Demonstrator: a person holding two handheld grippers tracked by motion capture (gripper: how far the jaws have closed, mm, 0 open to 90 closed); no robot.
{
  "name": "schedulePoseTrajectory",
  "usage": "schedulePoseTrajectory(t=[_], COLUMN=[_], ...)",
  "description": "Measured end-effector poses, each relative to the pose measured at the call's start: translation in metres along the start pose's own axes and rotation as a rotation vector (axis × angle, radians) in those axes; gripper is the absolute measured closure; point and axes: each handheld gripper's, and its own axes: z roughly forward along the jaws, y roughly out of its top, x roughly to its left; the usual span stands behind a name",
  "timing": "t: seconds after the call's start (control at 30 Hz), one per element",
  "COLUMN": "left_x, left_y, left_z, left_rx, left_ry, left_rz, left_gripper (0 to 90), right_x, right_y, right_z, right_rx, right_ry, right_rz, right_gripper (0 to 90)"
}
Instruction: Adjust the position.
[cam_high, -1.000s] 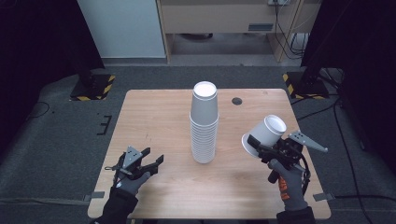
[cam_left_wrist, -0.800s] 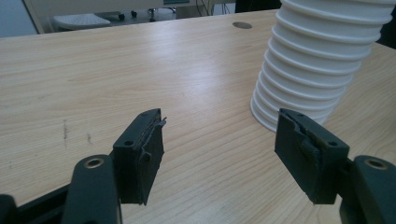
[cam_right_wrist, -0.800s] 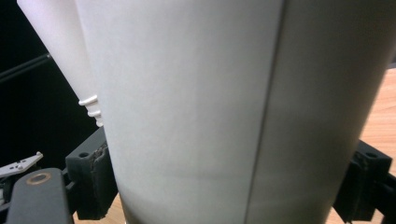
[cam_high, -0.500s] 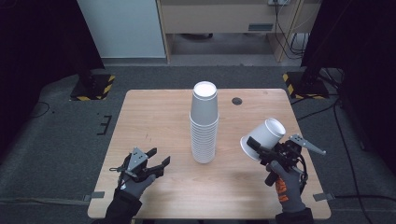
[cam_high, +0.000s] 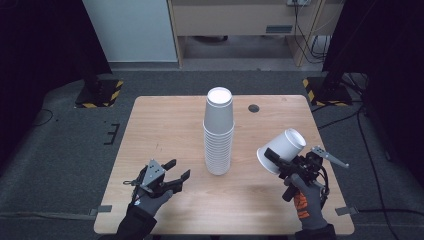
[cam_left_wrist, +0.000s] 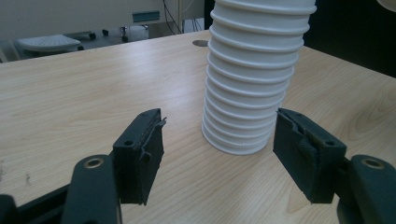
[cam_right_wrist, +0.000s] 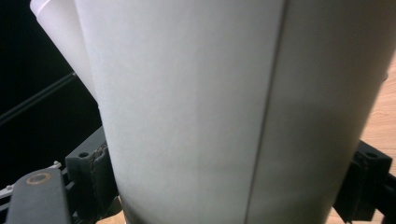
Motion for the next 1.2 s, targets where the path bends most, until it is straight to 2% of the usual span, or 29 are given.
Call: schedulePoseTrajectory(t=[0.3, 0.6, 1.03, 1.2], left_x=[-0.009, -0.019, -0.037, -0.044], left_y=[0.008, 0.013, 0.02, 0.024], left_z=[-0.001, 0.002, 0.013, 0.018], left_rx=[-0.023, -0.027, -0.034, -0.041], left_ry=[-0.034, -0.065, -0.096, -0.117], left_rz=[0.016, 0.034, 0.063, 0.06], left_gripper=[32.6, 33.5, 34.7, 36.2], right_x=[-0.001, 0.0, -0.002, -0.002], right_y=[-0.003, -0.005, -0.005, -0.006], right_z=[0.001, 0.003, 0.002, 0.003], right_rx=[0.0, 0.009, 0.002, 0.0], right_ry=[0.027, 0.037, 0.046, 0.05], right_rz=[0.035, 0.041, 0.063, 0.072], right_gripper=[13.8, 13.8, 13.8, 13.7])
